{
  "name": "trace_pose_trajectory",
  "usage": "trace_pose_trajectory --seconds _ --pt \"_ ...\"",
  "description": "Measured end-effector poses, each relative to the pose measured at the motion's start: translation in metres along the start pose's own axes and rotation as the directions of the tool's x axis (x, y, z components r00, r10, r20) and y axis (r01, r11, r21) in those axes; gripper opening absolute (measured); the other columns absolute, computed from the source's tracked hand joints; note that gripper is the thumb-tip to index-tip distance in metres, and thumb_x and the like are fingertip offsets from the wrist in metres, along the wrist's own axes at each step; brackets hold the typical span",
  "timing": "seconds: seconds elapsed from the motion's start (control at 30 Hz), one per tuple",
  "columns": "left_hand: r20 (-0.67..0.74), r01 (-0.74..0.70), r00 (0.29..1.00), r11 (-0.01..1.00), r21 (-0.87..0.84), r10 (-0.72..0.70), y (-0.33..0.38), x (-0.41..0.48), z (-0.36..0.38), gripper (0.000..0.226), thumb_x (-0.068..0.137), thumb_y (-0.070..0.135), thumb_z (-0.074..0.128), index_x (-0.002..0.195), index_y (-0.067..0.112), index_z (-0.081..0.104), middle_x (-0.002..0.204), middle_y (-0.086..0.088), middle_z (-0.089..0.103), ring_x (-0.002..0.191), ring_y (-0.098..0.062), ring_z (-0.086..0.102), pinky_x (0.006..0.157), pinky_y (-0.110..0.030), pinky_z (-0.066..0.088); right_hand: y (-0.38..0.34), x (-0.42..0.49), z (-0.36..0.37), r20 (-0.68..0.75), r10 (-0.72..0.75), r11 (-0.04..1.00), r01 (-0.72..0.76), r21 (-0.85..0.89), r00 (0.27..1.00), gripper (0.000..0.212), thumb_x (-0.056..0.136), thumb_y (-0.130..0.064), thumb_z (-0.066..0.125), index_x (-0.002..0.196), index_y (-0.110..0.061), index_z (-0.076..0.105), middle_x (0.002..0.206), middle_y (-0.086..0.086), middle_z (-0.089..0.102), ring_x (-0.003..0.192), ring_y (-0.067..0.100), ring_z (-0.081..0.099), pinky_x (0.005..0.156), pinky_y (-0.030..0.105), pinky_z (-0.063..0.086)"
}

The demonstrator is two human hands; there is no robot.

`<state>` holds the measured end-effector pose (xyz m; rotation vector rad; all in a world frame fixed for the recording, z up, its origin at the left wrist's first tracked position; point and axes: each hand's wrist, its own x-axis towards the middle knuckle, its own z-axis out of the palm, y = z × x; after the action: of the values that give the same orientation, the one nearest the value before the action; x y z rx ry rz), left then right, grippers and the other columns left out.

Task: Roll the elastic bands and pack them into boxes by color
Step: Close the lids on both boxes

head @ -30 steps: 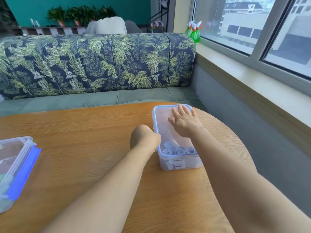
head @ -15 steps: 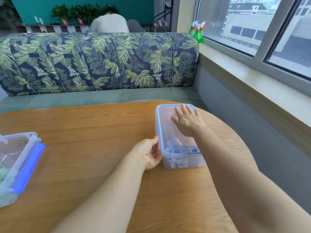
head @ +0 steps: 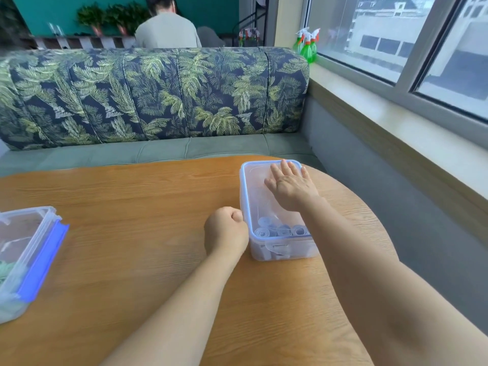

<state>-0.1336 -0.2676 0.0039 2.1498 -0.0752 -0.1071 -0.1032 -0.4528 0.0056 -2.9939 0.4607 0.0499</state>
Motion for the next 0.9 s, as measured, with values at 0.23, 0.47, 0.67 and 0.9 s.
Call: trace_pose_trajectory --seconds 0.23,0.47,0.67,0.9 --pt "0.038 -0.041 0.999 0.959 0.279 0.032 0.012 -0.014 -0.008 0.038 0.089 0.038 0.062 0.06 0.014 0.054 0.054 -0.002 0.047 0.054 -0.024 0.043 0.046 -0.028 0.028 0.003 -0.044 -0.036 -0.217 0.236 0.962 -0.197 0.187 0.947 0.037 0.101 -0.038 0.045 0.12 -0.007 0.053 0.136 0.014 0.05 0.128 0.033 0.04 0.099 0.041 0.036" --pt "0.057 0.099 0.992 0.981 0.164 -0.109 0.026 -0.012 0.002 0.017 0.083 0.022 0.07 0.08 0.007 0.064 0.083 -0.008 0.067 0.073 -0.03 0.062 0.061 -0.029 0.043 0.016 -0.1 -0.013 -0.034 0.485 0.792 -0.423 0.44 0.874 0.034 0.1 -0.032 0.048 0.078 -0.007 0.043 0.084 0.008 0.049 0.08 0.028 0.048 0.058 0.031 0.033" --pt "0.085 0.234 0.969 0.971 -0.047 -0.23 0.026 -0.01 0.003 0.019 0.079 0.013 0.071 0.094 0.003 0.064 0.086 -0.01 0.063 0.069 -0.027 0.057 0.058 -0.028 0.043 0.016 -0.103 -0.007 -0.087 0.508 0.779 -0.414 0.471 0.857 0.044 0.099 -0.035 0.05 0.065 -0.015 0.031 0.072 0.003 0.042 0.079 0.029 0.046 0.057 0.031 0.03" --pt "0.1 -0.041 0.995 0.928 0.371 0.004 0.024 -0.013 -0.005 0.025 0.089 0.034 0.065 0.089 0.009 0.064 0.101 -0.01 0.068 0.09 -0.031 0.061 0.066 -0.03 0.042 0.019 -0.112 -0.017 -0.036 0.414 0.83 -0.361 0.425 0.91 0.037 0.099 -0.036 0.046 0.073 -0.011 0.042 0.079 0.005 0.049 0.081 0.03 0.05 0.063 0.033 0.036"
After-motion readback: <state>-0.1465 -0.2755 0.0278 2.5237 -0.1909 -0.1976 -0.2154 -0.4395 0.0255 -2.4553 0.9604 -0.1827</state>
